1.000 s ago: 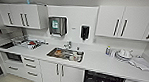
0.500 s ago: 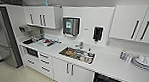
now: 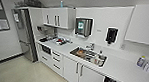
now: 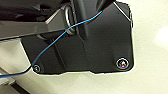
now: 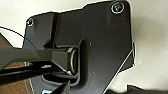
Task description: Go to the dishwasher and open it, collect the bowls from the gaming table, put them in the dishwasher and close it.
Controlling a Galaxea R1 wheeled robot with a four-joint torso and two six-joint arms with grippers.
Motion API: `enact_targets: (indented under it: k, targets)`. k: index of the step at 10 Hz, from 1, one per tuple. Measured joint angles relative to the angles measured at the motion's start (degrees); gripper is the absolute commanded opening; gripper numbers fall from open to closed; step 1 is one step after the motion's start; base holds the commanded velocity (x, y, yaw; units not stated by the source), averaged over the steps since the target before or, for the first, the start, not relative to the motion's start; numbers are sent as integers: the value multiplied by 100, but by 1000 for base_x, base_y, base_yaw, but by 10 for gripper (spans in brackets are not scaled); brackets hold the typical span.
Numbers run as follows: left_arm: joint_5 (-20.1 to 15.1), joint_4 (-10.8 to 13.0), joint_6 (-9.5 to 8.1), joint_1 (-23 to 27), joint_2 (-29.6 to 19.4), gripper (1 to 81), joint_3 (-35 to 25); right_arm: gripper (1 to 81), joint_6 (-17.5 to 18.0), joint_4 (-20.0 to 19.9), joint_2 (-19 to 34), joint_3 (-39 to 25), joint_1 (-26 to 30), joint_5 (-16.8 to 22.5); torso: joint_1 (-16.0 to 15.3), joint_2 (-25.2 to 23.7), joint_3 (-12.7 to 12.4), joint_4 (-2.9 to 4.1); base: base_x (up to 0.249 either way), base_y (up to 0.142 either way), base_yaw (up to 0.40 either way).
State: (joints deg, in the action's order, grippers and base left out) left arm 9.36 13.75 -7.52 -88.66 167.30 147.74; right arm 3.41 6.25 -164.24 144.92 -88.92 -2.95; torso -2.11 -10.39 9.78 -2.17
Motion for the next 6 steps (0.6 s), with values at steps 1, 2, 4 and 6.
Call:
enact_targets:
  k: [1,2,4,6]
  targets:
    - [4,0,2,0,-29,811,-5,811,0,0,129,-267,0,-5,0,0,0,0,0,0,379]
    - [11,0,0,-1,-32,811,-38,811,0,0,223,-453,-17,-2,0,0,0,0,0,0,380]
    - [13,0,0,-30,0,811,-72,811,0,27,274,-528,-13,6,0,0,0,0,0,0,379]
    - [11,0,-9,-30,-5,811,-61,811,-2,72,269,-525,-28,-10,0,0,0,0,0,0,380]
